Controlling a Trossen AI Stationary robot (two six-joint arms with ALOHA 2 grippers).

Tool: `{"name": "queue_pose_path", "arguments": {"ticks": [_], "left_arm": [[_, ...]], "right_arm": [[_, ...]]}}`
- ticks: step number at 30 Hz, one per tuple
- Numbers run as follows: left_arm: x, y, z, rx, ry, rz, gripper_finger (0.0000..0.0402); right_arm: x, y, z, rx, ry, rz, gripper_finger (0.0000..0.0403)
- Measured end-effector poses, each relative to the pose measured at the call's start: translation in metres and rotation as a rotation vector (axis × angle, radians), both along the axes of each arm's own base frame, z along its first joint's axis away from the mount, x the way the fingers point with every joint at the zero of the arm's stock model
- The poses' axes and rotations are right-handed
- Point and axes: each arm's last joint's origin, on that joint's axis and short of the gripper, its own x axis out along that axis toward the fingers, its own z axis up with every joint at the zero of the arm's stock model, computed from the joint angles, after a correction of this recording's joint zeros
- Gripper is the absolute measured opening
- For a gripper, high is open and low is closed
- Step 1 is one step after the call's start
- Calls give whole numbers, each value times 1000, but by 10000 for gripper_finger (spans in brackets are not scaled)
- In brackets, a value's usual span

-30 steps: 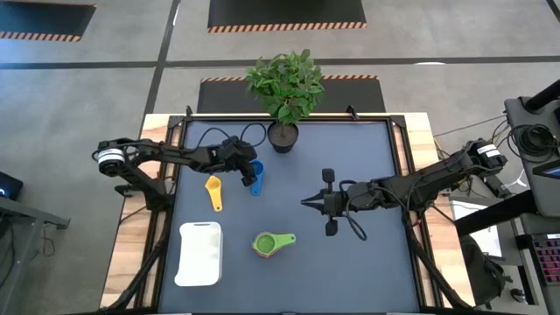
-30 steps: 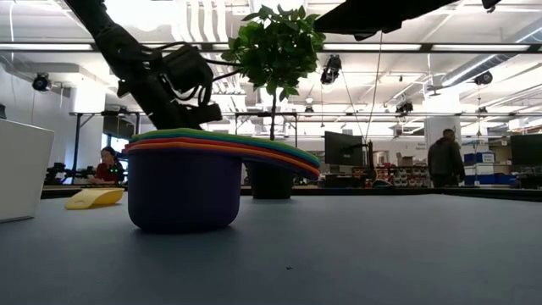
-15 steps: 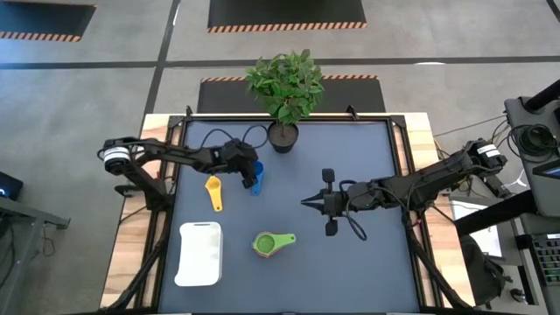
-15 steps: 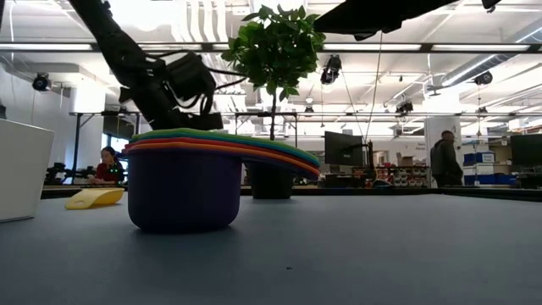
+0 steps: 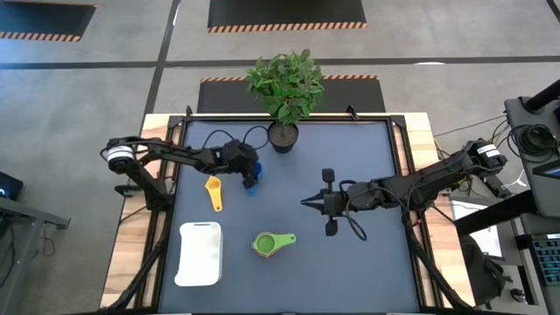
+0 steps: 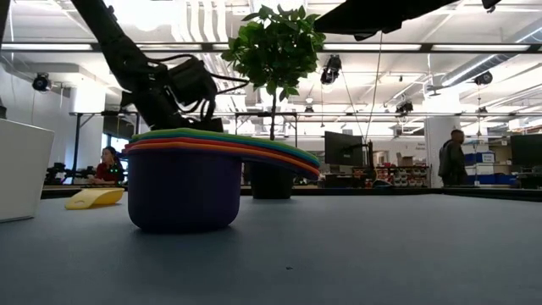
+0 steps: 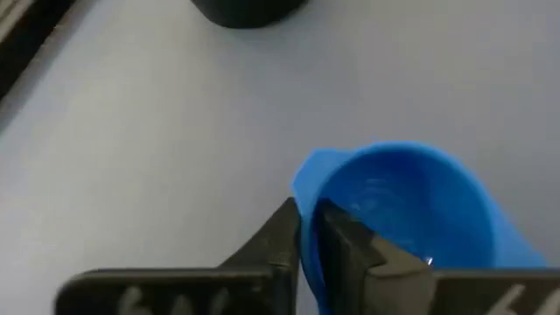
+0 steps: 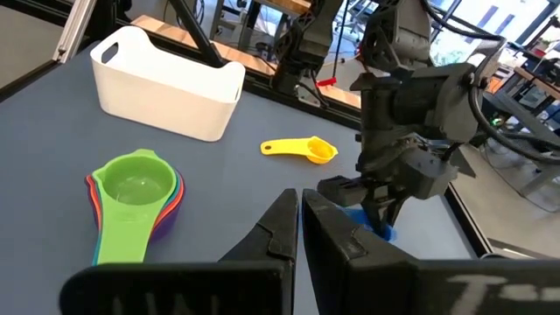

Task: Nest measuring cups in basket
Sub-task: Stack the blue measuring cup on the light green measuring cup

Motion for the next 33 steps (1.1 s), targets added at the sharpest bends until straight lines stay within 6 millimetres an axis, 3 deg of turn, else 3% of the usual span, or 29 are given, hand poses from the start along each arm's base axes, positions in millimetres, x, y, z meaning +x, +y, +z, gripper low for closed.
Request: {"name": "queue_pose_path", "arguments": {"ticks": [8,16,25,33], "left_arm": [[-4,0,21,32,-90,86,3],[-13,-14,62,17,-253,65,1],[-19,-68,113,-51,-450,-275,1],[-12,-130,136,-99,-513,-522,0]], "right_arm": [[0,0,0,2,1,-1,9],[0,0,0,1,1,-1,9],[0,0,0,0,1,-1,9],[0,0,0,2,0,-2,9]]}}
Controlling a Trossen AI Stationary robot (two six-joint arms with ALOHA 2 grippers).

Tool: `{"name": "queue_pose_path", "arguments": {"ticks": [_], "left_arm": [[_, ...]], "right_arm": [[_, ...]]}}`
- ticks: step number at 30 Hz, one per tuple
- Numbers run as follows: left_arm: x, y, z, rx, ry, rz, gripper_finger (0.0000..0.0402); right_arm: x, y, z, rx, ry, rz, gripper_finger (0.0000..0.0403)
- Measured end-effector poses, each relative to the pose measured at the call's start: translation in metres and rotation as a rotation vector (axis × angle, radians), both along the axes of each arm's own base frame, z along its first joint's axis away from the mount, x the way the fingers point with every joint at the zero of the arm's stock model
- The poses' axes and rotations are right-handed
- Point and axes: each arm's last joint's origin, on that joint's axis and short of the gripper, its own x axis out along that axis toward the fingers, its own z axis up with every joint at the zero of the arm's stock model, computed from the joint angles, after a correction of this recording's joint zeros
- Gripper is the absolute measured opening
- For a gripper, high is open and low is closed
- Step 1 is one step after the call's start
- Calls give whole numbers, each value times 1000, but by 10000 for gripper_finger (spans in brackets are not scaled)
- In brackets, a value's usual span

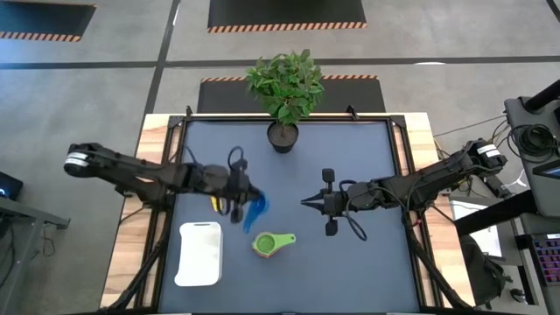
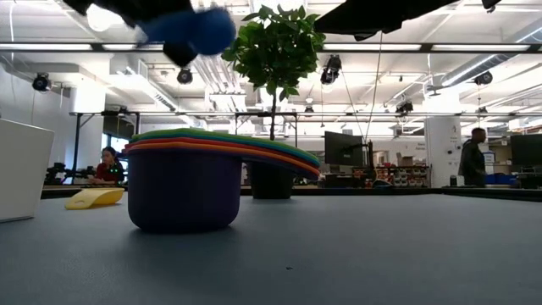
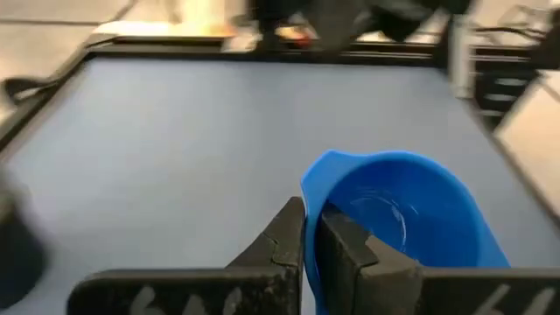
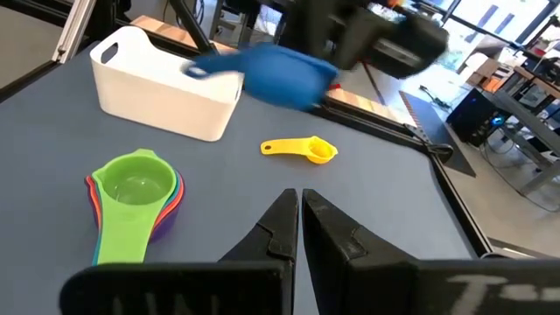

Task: Nest measuring cups in basket
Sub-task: Stack the blue measuring cup on the light green measuring cup

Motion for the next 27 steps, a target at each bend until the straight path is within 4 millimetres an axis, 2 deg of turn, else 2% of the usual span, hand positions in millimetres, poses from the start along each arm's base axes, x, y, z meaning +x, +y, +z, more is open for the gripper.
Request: {"name": "queue_pose_path", "arguments": {"ticks": [6,12,18,27], "left_arm": [[20,-45,7,97,66,-190,0],[44,-76,1,278,209,-355,0],[61,-85,-7,334,267,-396,0],[68,-88,-27,317,346,-382,13]], "right_arm": [[0,0,1,2,-6,0,9],[0,0,1,10,-6,-2,9],[0,0,0,10,-6,-2,9],[0,0,0,9,-2,-2,9]]}}
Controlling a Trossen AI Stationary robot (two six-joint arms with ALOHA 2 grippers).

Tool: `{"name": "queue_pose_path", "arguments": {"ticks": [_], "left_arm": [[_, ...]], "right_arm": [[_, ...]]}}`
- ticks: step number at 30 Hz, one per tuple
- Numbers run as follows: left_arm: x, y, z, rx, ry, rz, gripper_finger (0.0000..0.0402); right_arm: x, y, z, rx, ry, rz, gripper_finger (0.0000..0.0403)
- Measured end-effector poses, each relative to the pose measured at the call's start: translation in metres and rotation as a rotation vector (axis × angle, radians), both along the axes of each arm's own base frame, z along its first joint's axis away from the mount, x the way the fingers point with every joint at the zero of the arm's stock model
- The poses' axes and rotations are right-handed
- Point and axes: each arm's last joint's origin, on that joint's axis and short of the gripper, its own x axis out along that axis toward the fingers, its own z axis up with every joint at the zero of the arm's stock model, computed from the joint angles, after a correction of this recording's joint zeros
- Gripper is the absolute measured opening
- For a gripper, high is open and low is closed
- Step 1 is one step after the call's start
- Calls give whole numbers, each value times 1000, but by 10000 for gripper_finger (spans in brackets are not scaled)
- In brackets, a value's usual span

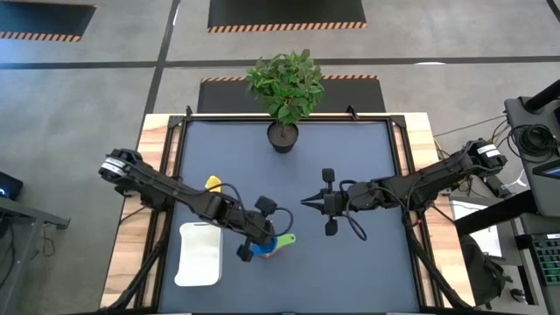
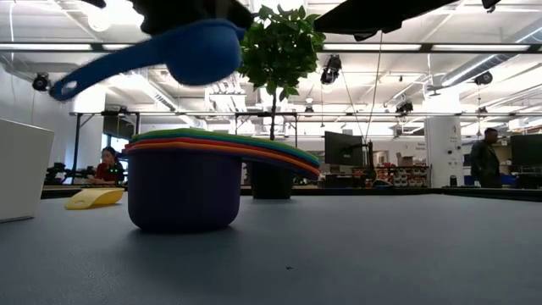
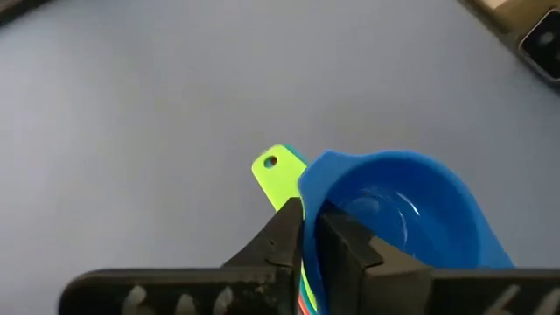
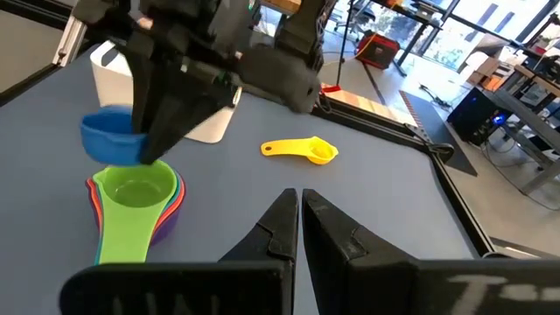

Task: Nest measuring cups in basket
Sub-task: Stack the blue measuring cup on the light green measuring cup

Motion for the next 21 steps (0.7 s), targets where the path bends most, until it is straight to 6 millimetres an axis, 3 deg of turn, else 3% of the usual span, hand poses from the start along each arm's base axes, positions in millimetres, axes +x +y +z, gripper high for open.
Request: {"name": "queue_pose_path", "arguments": {"ticks": [9,21], "left_arm": [[5,-1,-14,9,41,11,53],[5,0,-9,8,33,11,57]], "right_arm": [[0,0,0,0,0,0,9],[0,0,0,0,0,0,9]]}}
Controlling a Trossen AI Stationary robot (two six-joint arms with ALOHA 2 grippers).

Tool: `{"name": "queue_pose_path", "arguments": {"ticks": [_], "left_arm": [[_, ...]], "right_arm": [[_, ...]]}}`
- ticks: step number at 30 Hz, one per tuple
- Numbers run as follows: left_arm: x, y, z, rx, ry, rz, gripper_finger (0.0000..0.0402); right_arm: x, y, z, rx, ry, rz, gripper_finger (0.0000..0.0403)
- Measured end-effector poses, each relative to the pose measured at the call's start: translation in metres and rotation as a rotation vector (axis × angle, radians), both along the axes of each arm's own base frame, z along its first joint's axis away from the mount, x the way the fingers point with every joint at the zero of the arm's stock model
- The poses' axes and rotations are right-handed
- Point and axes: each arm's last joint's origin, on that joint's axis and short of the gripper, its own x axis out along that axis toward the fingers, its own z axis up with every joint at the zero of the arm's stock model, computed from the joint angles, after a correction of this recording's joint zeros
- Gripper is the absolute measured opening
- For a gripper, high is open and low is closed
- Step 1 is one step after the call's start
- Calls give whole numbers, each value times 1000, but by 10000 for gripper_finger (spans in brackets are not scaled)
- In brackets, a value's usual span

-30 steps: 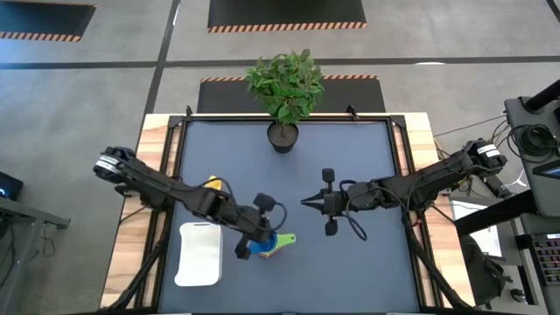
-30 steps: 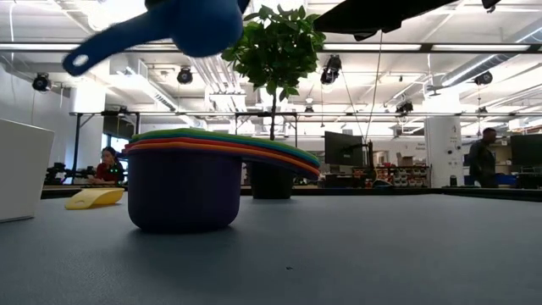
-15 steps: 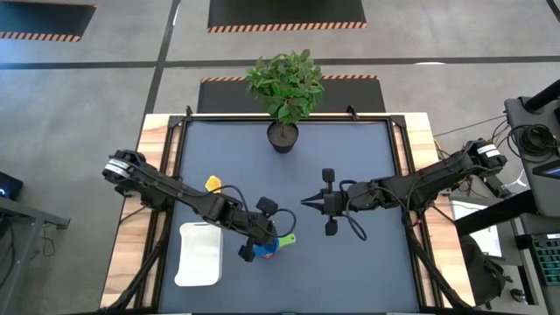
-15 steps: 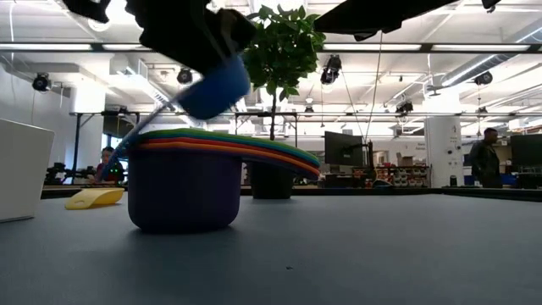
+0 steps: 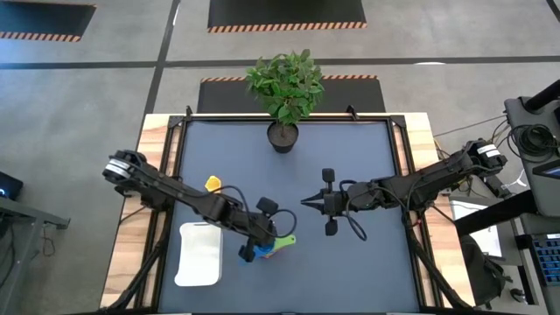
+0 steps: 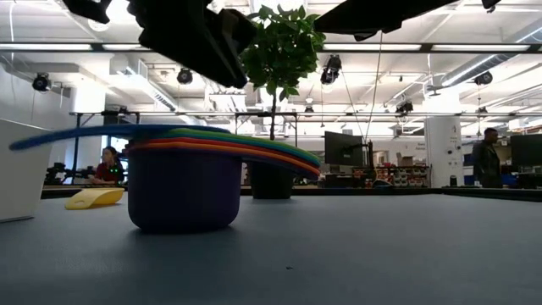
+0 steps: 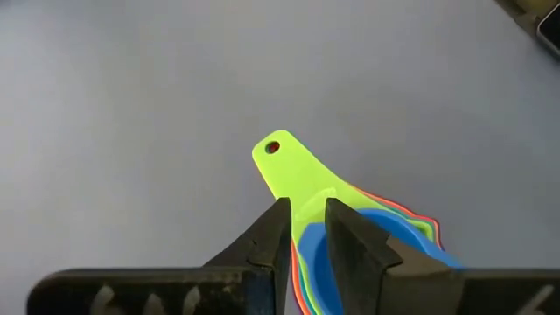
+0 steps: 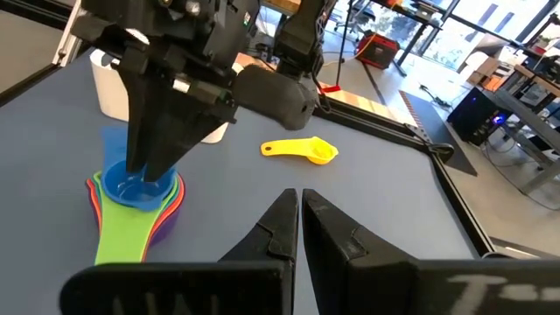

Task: Nest measuring cups in basket
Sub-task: Stack the blue measuring cup on the light green measuring cup

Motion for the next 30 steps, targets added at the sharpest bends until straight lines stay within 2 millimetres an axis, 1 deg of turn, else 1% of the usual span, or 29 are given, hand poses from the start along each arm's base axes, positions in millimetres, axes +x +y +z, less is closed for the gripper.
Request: {"name": "queue_pose_path", "arguments": {"ticks": [5,8,13,18,20,25,30], "left_arm": [[-11,-1,14,-44,6,35,57],[-23,-1,18,-81,75,96,57],[-42,-7,10,-97,250,187,44],[-49,-19,3,-146,340,196,16],[-51,-21,2,-147,363,213,5],[-49,-23,-8,-143,404,250,1],[-45,-25,-22,-119,442,261,0]], "right_arm": [[0,0,0,-1,4,0,9],[0,0,0,-1,4,0,9],[0,0,0,-1,4,0,9],[0,0,0,-1,3,0,9],[0,0,0,-1,2,0,9],[0,0,0,8,-1,-2,9],[0,0,0,11,-3,-2,9]]}}
